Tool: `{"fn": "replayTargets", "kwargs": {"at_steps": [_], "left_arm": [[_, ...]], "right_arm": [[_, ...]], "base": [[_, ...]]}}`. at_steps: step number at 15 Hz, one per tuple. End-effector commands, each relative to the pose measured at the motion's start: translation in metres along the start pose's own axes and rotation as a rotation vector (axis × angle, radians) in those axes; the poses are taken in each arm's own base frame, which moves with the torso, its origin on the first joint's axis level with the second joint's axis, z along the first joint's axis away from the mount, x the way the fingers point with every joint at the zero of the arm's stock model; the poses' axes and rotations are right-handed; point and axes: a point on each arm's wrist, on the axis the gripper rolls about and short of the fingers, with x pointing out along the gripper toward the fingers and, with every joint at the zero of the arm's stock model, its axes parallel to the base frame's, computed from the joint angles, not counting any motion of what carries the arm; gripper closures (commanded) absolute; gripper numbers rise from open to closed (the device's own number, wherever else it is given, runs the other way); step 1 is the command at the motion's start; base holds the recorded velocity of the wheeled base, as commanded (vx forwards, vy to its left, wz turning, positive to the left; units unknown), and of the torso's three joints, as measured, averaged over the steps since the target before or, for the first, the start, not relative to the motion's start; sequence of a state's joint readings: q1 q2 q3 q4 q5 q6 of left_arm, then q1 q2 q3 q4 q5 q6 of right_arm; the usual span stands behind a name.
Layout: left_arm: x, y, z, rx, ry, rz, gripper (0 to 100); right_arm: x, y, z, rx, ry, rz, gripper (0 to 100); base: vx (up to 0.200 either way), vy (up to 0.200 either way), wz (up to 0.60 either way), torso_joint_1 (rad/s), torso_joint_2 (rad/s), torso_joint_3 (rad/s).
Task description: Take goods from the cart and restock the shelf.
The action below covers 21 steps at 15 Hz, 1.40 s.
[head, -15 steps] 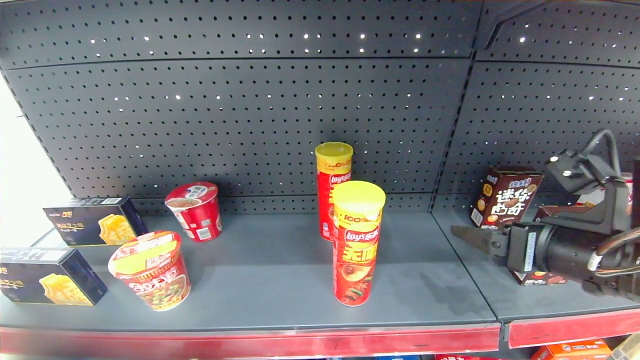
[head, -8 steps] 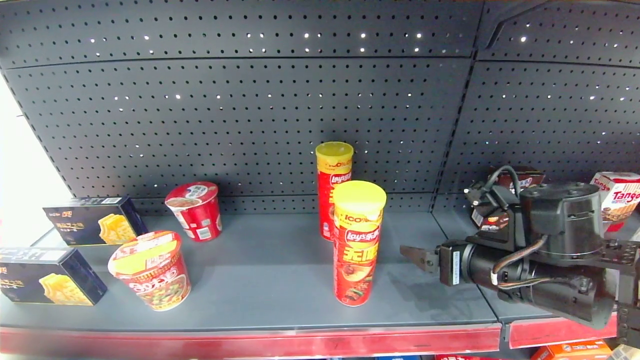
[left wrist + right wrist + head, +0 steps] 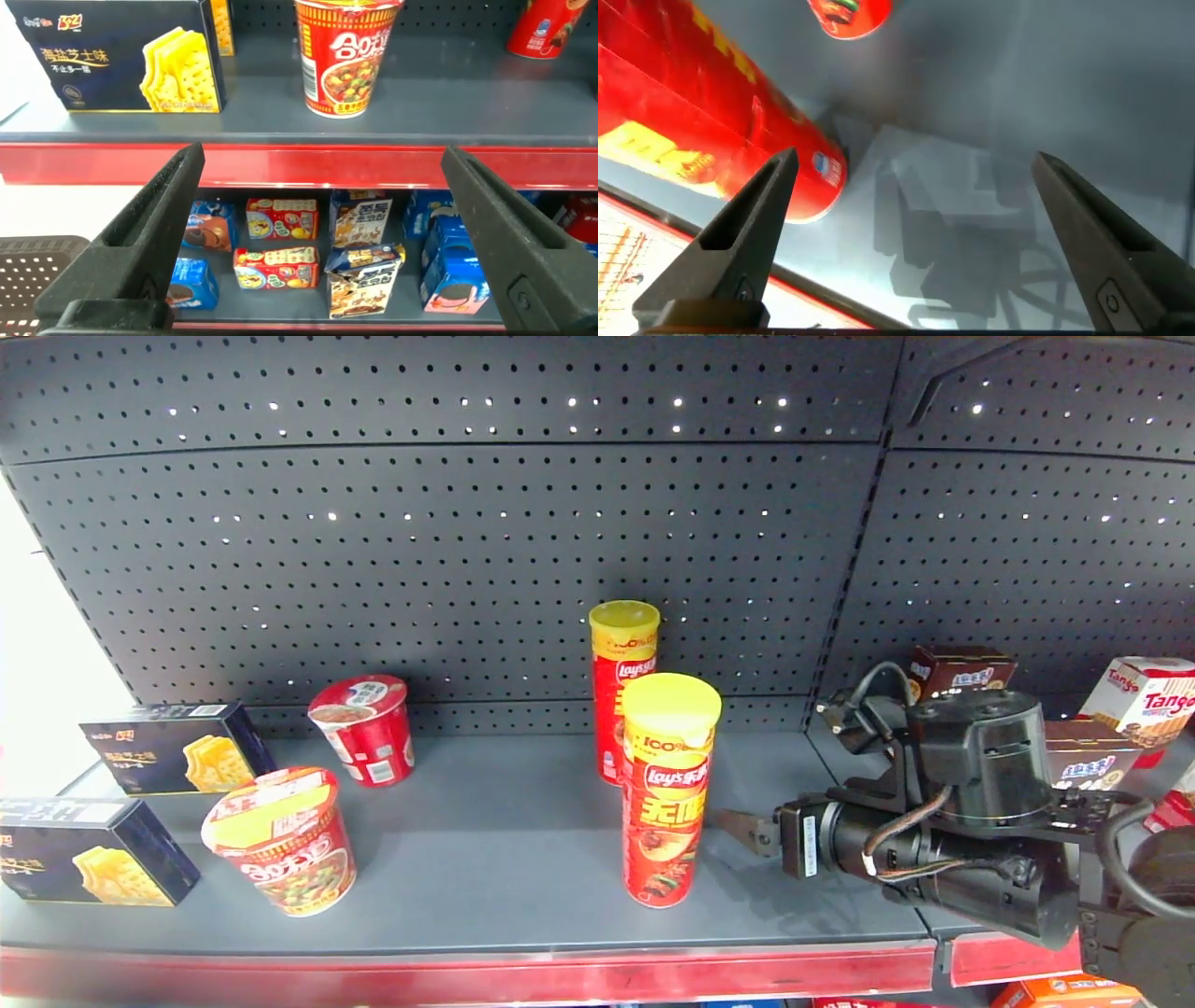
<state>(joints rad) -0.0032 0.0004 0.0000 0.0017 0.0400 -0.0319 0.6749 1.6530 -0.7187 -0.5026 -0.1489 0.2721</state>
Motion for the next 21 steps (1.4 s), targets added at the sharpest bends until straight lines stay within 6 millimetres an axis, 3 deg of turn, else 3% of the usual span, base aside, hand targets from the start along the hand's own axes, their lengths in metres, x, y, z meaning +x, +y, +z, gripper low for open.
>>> {"fn": "replayTargets", "kwargs": {"at_steps": [1, 17, 21], "left_arm": [[0.000, 0.000, 0.000, 0.000, 0.001, 0.000, 0], [0.000, 0.000, 0.000, 0.000, 0.001, 0.002, 0], [0.000, 0.000, 0.000, 0.000, 0.001, 0.000, 0]], "right_arm": [[0.008, 0.004, 0.001, -0.004, 0.002, 0.007, 0], [0.020, 0.019, 0.004, -0.027, 0.002, 0.050, 0], [0.019, 0.017, -0.004, -0.032, 0.024, 0.045, 0]], "base": [[0.000, 0.000, 0.00, 0.000, 0.00, 0.000], [0.000, 0.000, 0.00, 0.000, 0.00, 0.000], [0.000, 0.000, 0.00, 0.000, 0.00, 0.000]]}}
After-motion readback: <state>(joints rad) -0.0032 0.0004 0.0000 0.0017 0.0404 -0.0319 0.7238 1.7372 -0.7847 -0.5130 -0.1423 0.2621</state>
